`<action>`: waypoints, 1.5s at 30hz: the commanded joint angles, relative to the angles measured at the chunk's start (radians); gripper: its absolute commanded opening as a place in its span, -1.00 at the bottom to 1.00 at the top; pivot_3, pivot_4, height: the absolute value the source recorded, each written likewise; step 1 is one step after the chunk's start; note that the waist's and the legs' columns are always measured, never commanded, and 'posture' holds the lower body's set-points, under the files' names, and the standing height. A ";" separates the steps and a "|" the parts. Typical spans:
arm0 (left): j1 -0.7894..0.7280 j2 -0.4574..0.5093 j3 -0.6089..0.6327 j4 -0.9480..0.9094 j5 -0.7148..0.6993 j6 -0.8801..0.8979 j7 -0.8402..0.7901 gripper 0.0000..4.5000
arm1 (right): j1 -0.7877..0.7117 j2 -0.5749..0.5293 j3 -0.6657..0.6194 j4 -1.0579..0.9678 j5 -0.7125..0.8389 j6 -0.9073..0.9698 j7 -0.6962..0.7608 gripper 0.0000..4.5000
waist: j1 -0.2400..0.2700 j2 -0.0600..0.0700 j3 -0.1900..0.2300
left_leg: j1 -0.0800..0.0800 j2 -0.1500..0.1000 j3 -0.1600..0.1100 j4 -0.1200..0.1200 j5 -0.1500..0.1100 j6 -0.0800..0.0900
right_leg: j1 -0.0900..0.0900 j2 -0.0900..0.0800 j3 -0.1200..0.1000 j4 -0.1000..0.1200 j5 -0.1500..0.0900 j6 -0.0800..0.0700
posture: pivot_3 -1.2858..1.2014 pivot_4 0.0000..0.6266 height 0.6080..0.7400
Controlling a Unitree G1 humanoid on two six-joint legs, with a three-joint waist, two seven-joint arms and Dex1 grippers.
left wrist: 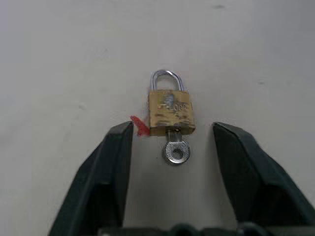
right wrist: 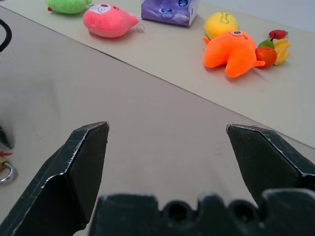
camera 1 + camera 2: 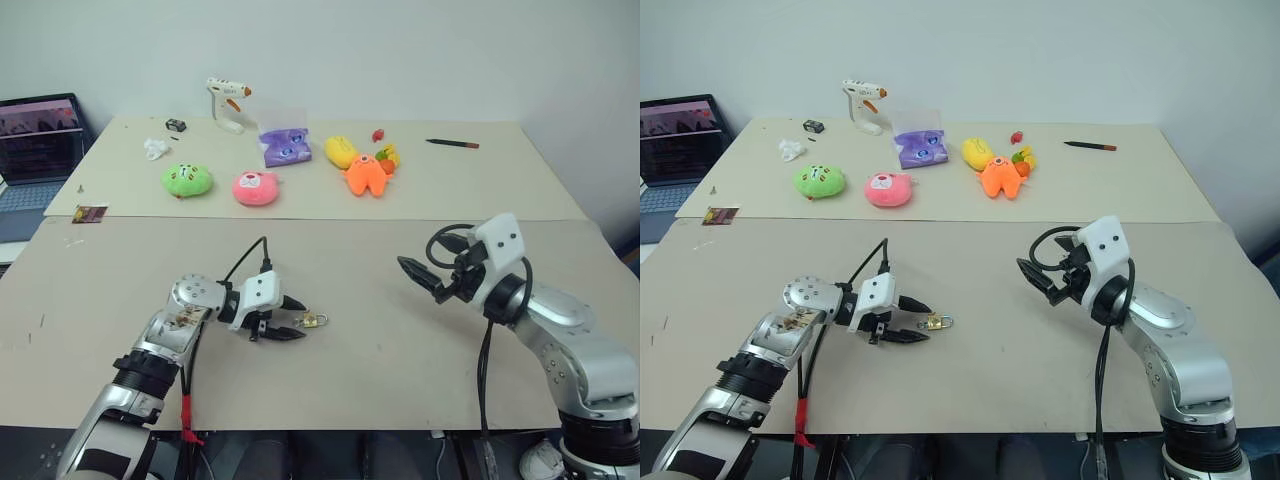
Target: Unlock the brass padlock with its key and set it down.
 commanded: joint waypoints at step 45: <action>0.263 0.310 0.385 -0.445 -0.218 0.484 0.293 1.00 | -0.304 0.238 0.532 0.640 -0.316 -0.510 0.487 1.00 | -0.015 0.000 0.000 | 0.001 0.003 0.000 0.000 0.000 -0.001 | -0.003 0.002 0.001 0.008 0.000 0.000 | 0.03 -0.52 0.97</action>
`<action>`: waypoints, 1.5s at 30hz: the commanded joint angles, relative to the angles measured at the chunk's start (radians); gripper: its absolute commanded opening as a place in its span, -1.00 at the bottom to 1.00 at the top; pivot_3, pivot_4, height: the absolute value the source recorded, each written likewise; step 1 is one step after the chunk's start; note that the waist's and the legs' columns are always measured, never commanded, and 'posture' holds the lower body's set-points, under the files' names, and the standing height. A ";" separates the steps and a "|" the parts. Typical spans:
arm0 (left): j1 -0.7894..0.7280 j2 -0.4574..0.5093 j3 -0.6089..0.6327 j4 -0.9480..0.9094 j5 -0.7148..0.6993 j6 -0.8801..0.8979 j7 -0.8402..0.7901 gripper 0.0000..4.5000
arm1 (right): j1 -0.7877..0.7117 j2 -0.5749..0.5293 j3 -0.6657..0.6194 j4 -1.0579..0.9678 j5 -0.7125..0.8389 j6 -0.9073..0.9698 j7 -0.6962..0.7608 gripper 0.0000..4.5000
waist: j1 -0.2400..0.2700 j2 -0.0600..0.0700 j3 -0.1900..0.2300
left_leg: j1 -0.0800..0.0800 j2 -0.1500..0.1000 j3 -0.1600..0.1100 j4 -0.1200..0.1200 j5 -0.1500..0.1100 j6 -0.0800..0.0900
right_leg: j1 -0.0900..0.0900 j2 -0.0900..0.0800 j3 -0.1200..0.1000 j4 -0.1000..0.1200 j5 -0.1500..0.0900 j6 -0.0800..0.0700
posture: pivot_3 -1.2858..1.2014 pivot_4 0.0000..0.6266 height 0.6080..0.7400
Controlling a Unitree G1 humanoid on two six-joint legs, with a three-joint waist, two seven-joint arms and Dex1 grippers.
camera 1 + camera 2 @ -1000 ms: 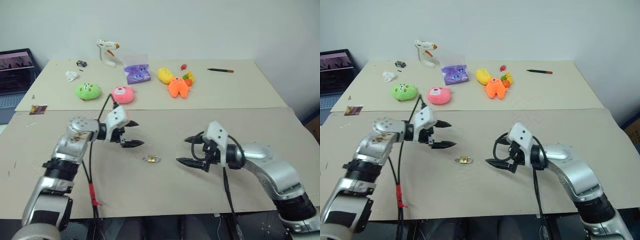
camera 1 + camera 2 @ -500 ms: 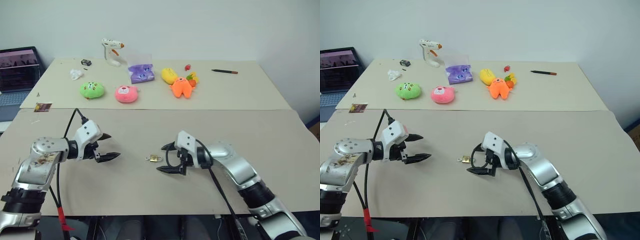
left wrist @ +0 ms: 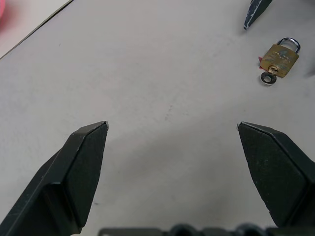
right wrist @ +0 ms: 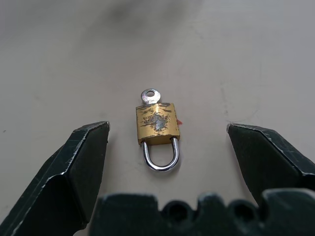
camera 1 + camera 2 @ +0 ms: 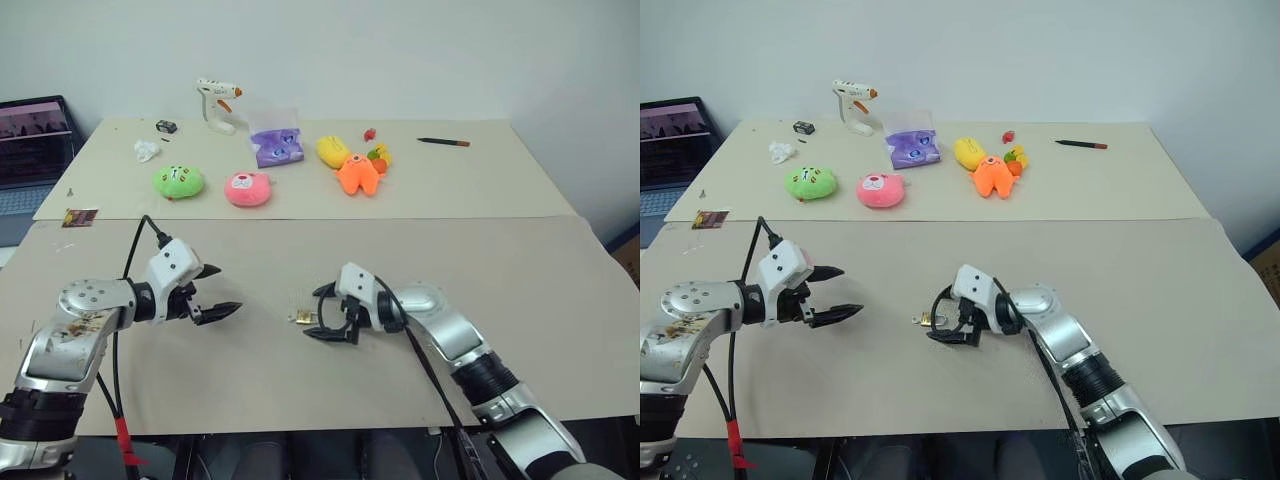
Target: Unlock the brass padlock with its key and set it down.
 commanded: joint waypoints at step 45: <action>-0.354 -0.392 0.114 0.093 -0.595 0.622 0.240 0.67 | 0.083 -0.248 -0.165 -0.419 -0.177 -0.201 -0.092 -0.59 | 0.001 0.000 0.000 | 0.000 -0.001 0.000 0.000 0.001 -0.001 | 0.001 -0.001 0.001 0.000 0.000 0.000 | 0.03 -0.52 0.97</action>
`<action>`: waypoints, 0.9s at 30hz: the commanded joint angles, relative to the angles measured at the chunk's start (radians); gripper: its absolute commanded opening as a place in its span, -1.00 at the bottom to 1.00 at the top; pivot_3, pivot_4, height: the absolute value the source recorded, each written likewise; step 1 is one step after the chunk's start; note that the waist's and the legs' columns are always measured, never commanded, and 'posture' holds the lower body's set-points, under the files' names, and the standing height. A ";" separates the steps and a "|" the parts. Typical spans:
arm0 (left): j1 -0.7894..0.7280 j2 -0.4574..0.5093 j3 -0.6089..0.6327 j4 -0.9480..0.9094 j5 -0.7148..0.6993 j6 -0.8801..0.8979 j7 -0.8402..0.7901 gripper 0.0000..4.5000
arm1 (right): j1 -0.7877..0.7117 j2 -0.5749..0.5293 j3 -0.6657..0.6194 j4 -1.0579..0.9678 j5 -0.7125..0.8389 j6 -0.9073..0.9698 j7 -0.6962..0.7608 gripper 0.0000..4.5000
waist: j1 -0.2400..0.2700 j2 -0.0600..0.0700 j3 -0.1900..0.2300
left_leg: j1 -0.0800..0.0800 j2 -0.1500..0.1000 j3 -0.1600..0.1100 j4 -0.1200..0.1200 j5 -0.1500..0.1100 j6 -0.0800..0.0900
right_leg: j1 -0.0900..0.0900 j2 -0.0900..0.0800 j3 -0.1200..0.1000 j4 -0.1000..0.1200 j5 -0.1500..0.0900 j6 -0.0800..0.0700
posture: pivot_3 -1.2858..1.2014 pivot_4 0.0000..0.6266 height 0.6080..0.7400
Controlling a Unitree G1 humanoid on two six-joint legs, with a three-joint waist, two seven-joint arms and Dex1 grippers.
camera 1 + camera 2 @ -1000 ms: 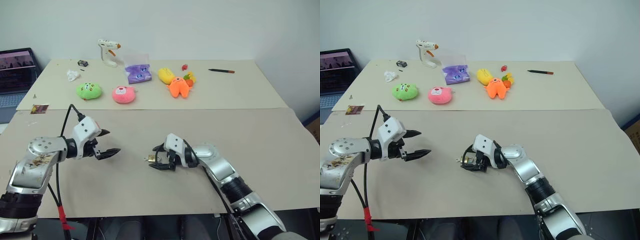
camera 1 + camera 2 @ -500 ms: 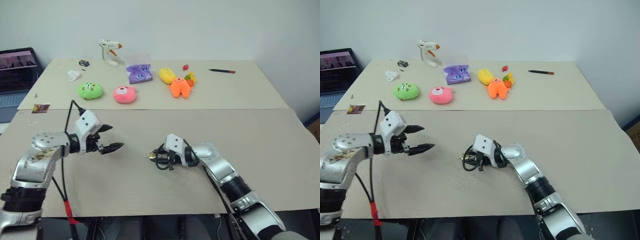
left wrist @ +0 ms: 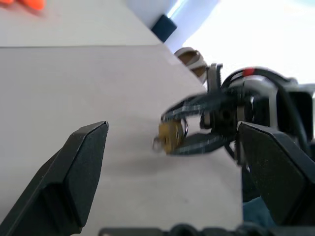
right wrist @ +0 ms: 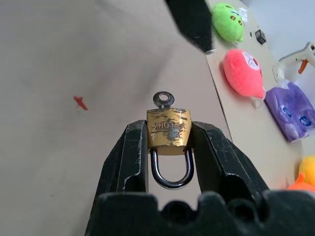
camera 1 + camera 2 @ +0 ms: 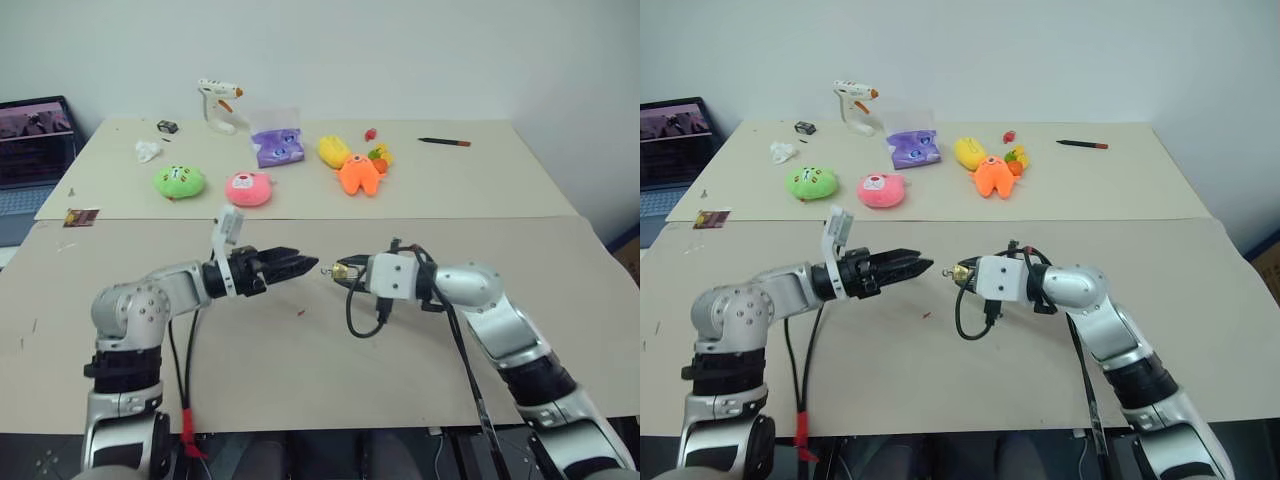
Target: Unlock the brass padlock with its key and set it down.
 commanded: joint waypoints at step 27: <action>-0.058 0.011 -0.110 0.001 -0.050 -0.007 -0.073 -0.08 | 0.007 -0.008 -0.107 -0.247 0.134 0.241 -0.034 -0.59 | 0.001 0.000 0.000 | 0.000 0.000 0.000 0.000 0.000 0.000 | 0.000 0.000 0.000 -0.001 0.000 0.000 | 0.03 -0.52 0.97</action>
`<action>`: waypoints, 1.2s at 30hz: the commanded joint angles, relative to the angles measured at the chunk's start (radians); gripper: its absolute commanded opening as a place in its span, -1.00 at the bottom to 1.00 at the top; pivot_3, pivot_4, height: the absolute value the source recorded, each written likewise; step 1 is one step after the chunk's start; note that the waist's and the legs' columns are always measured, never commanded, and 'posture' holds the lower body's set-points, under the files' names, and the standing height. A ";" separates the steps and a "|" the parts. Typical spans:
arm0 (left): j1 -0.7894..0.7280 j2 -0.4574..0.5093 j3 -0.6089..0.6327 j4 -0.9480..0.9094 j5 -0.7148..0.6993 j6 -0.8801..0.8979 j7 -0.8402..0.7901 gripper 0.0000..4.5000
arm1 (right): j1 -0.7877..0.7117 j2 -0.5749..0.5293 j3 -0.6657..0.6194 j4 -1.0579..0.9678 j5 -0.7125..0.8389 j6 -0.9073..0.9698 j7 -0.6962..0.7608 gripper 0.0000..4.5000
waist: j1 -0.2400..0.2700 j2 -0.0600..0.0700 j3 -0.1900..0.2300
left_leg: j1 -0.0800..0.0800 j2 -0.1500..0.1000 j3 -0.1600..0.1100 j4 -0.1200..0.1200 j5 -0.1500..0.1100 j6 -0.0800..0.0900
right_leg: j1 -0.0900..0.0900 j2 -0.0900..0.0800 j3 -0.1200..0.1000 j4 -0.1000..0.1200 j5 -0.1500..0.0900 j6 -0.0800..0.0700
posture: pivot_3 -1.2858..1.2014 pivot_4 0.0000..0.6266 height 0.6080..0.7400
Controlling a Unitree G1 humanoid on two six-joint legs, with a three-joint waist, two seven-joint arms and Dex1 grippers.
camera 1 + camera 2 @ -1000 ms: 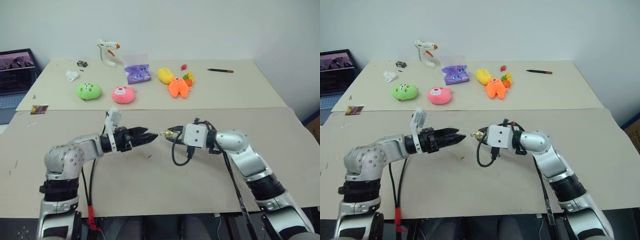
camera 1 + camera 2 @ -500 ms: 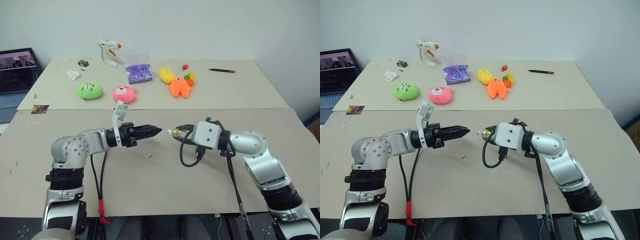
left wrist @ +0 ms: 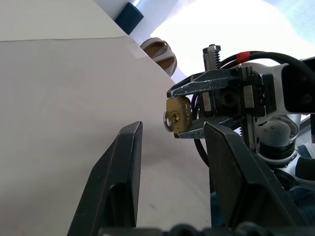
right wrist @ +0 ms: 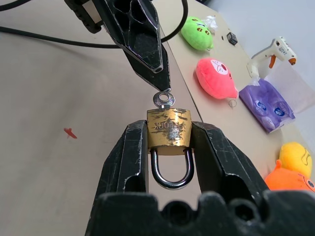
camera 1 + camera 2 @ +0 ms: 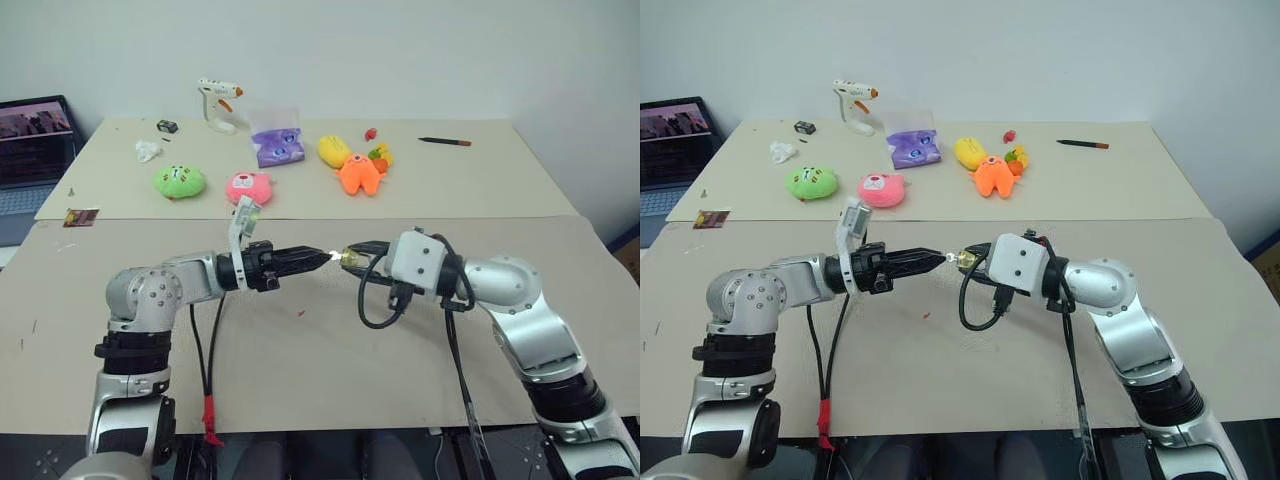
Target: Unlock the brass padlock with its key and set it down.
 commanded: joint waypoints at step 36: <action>-0.018 0.117 -0.205 -0.100 0.203 -0.381 -0.270 -0.99 | -0.073 0.001 -0.038 -0.127 0.074 0.127 -0.029 -0.59 | 0.001 0.000 0.000 | 0.000 0.000 0.000 -0.001 0.000 0.000 | 0.001 0.000 -0.001 -0.008 0.000 0.000 | 0.03 -0.52 0.97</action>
